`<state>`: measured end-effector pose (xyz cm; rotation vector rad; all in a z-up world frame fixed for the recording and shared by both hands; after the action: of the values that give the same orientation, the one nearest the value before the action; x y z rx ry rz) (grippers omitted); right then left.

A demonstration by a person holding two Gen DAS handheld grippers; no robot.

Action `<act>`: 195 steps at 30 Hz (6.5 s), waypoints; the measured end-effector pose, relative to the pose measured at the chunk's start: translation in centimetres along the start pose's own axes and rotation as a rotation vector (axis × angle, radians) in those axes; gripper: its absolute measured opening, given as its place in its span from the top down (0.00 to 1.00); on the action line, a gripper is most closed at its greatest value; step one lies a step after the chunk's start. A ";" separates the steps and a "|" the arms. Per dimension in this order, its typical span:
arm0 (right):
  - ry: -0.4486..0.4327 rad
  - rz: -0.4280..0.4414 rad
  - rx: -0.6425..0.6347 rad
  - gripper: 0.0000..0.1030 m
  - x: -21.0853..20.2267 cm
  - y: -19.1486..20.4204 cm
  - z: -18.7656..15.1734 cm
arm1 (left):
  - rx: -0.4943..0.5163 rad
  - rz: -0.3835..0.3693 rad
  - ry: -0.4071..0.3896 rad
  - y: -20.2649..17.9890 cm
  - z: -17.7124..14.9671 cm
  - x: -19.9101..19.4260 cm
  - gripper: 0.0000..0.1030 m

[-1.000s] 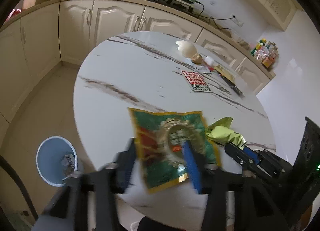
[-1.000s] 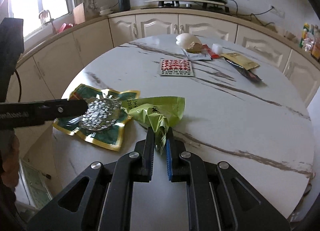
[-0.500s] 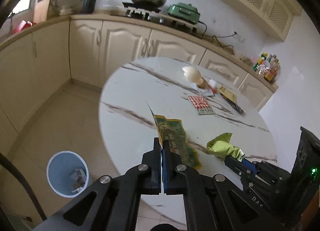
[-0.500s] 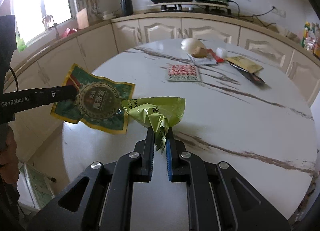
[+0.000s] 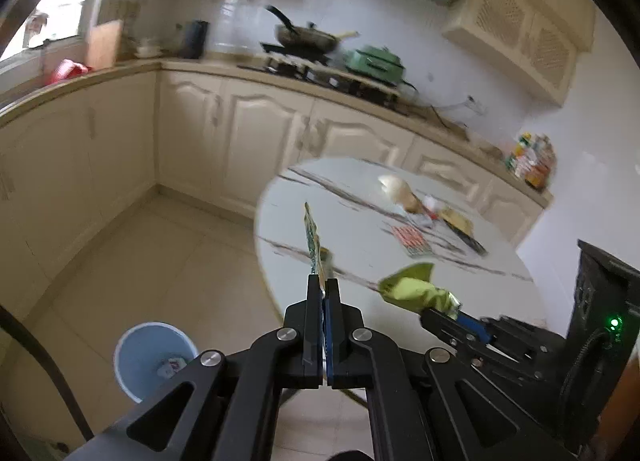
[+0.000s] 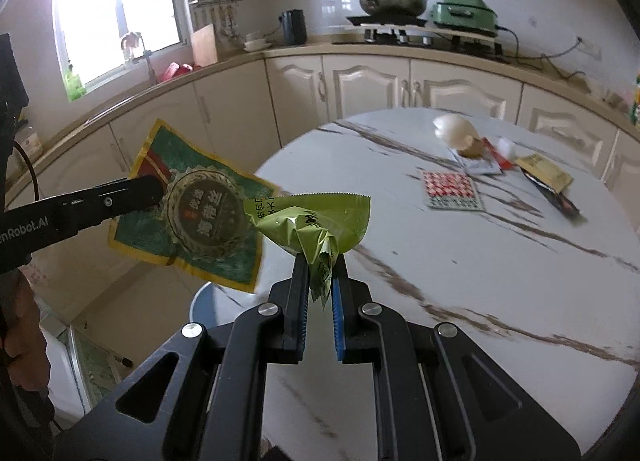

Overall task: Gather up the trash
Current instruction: 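Lift both held packets off the table toward the blue bin, then hold both packets over the blue bin and open both grippers, then move both tools back toward the table, then grasp the dark snack wrapper with the right gripper while the left gripper grasps the white bun, then lift the bun and dark wrapper and carry them toward the blue bin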

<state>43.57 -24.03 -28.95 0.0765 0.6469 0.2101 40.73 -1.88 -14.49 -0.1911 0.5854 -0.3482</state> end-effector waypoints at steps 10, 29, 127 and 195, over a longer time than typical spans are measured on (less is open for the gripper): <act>-0.004 0.170 -0.110 0.90 2.4 9.3 1.7 | -0.093 0.122 -0.028 8.0 -1.3 -4.7 1.00; 0.347 0.280 -0.242 0.90 24.4 22.0 -8.1 | -0.380 0.340 0.329 26.9 -12.3 8.4 1.00; 0.278 -0.211 0.065 0.48 7.9 -29.4 5.5 | 0.145 -0.053 0.364 -17.6 9.7 31.1 0.36; 0.099 -0.033 -0.020 0.94 -0.6 -14.2 6.1 | 0.136 -0.062 0.159 -8.5 6.1 21.1 0.65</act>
<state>49.18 -38.02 -25.66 0.0365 0.7442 0.1892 58.38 -17.09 -17.84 -0.0508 0.7112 -0.4642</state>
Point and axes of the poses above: each gripper's, at about its wrist camera, not at the fingertips, and x roughly the way its jaws point, y to its left, z to its top, the point moved 1 cm from there along x, roughly the way its jaws point, and after that the axes turned 6 degrees about -y, right-handed, at the moved point
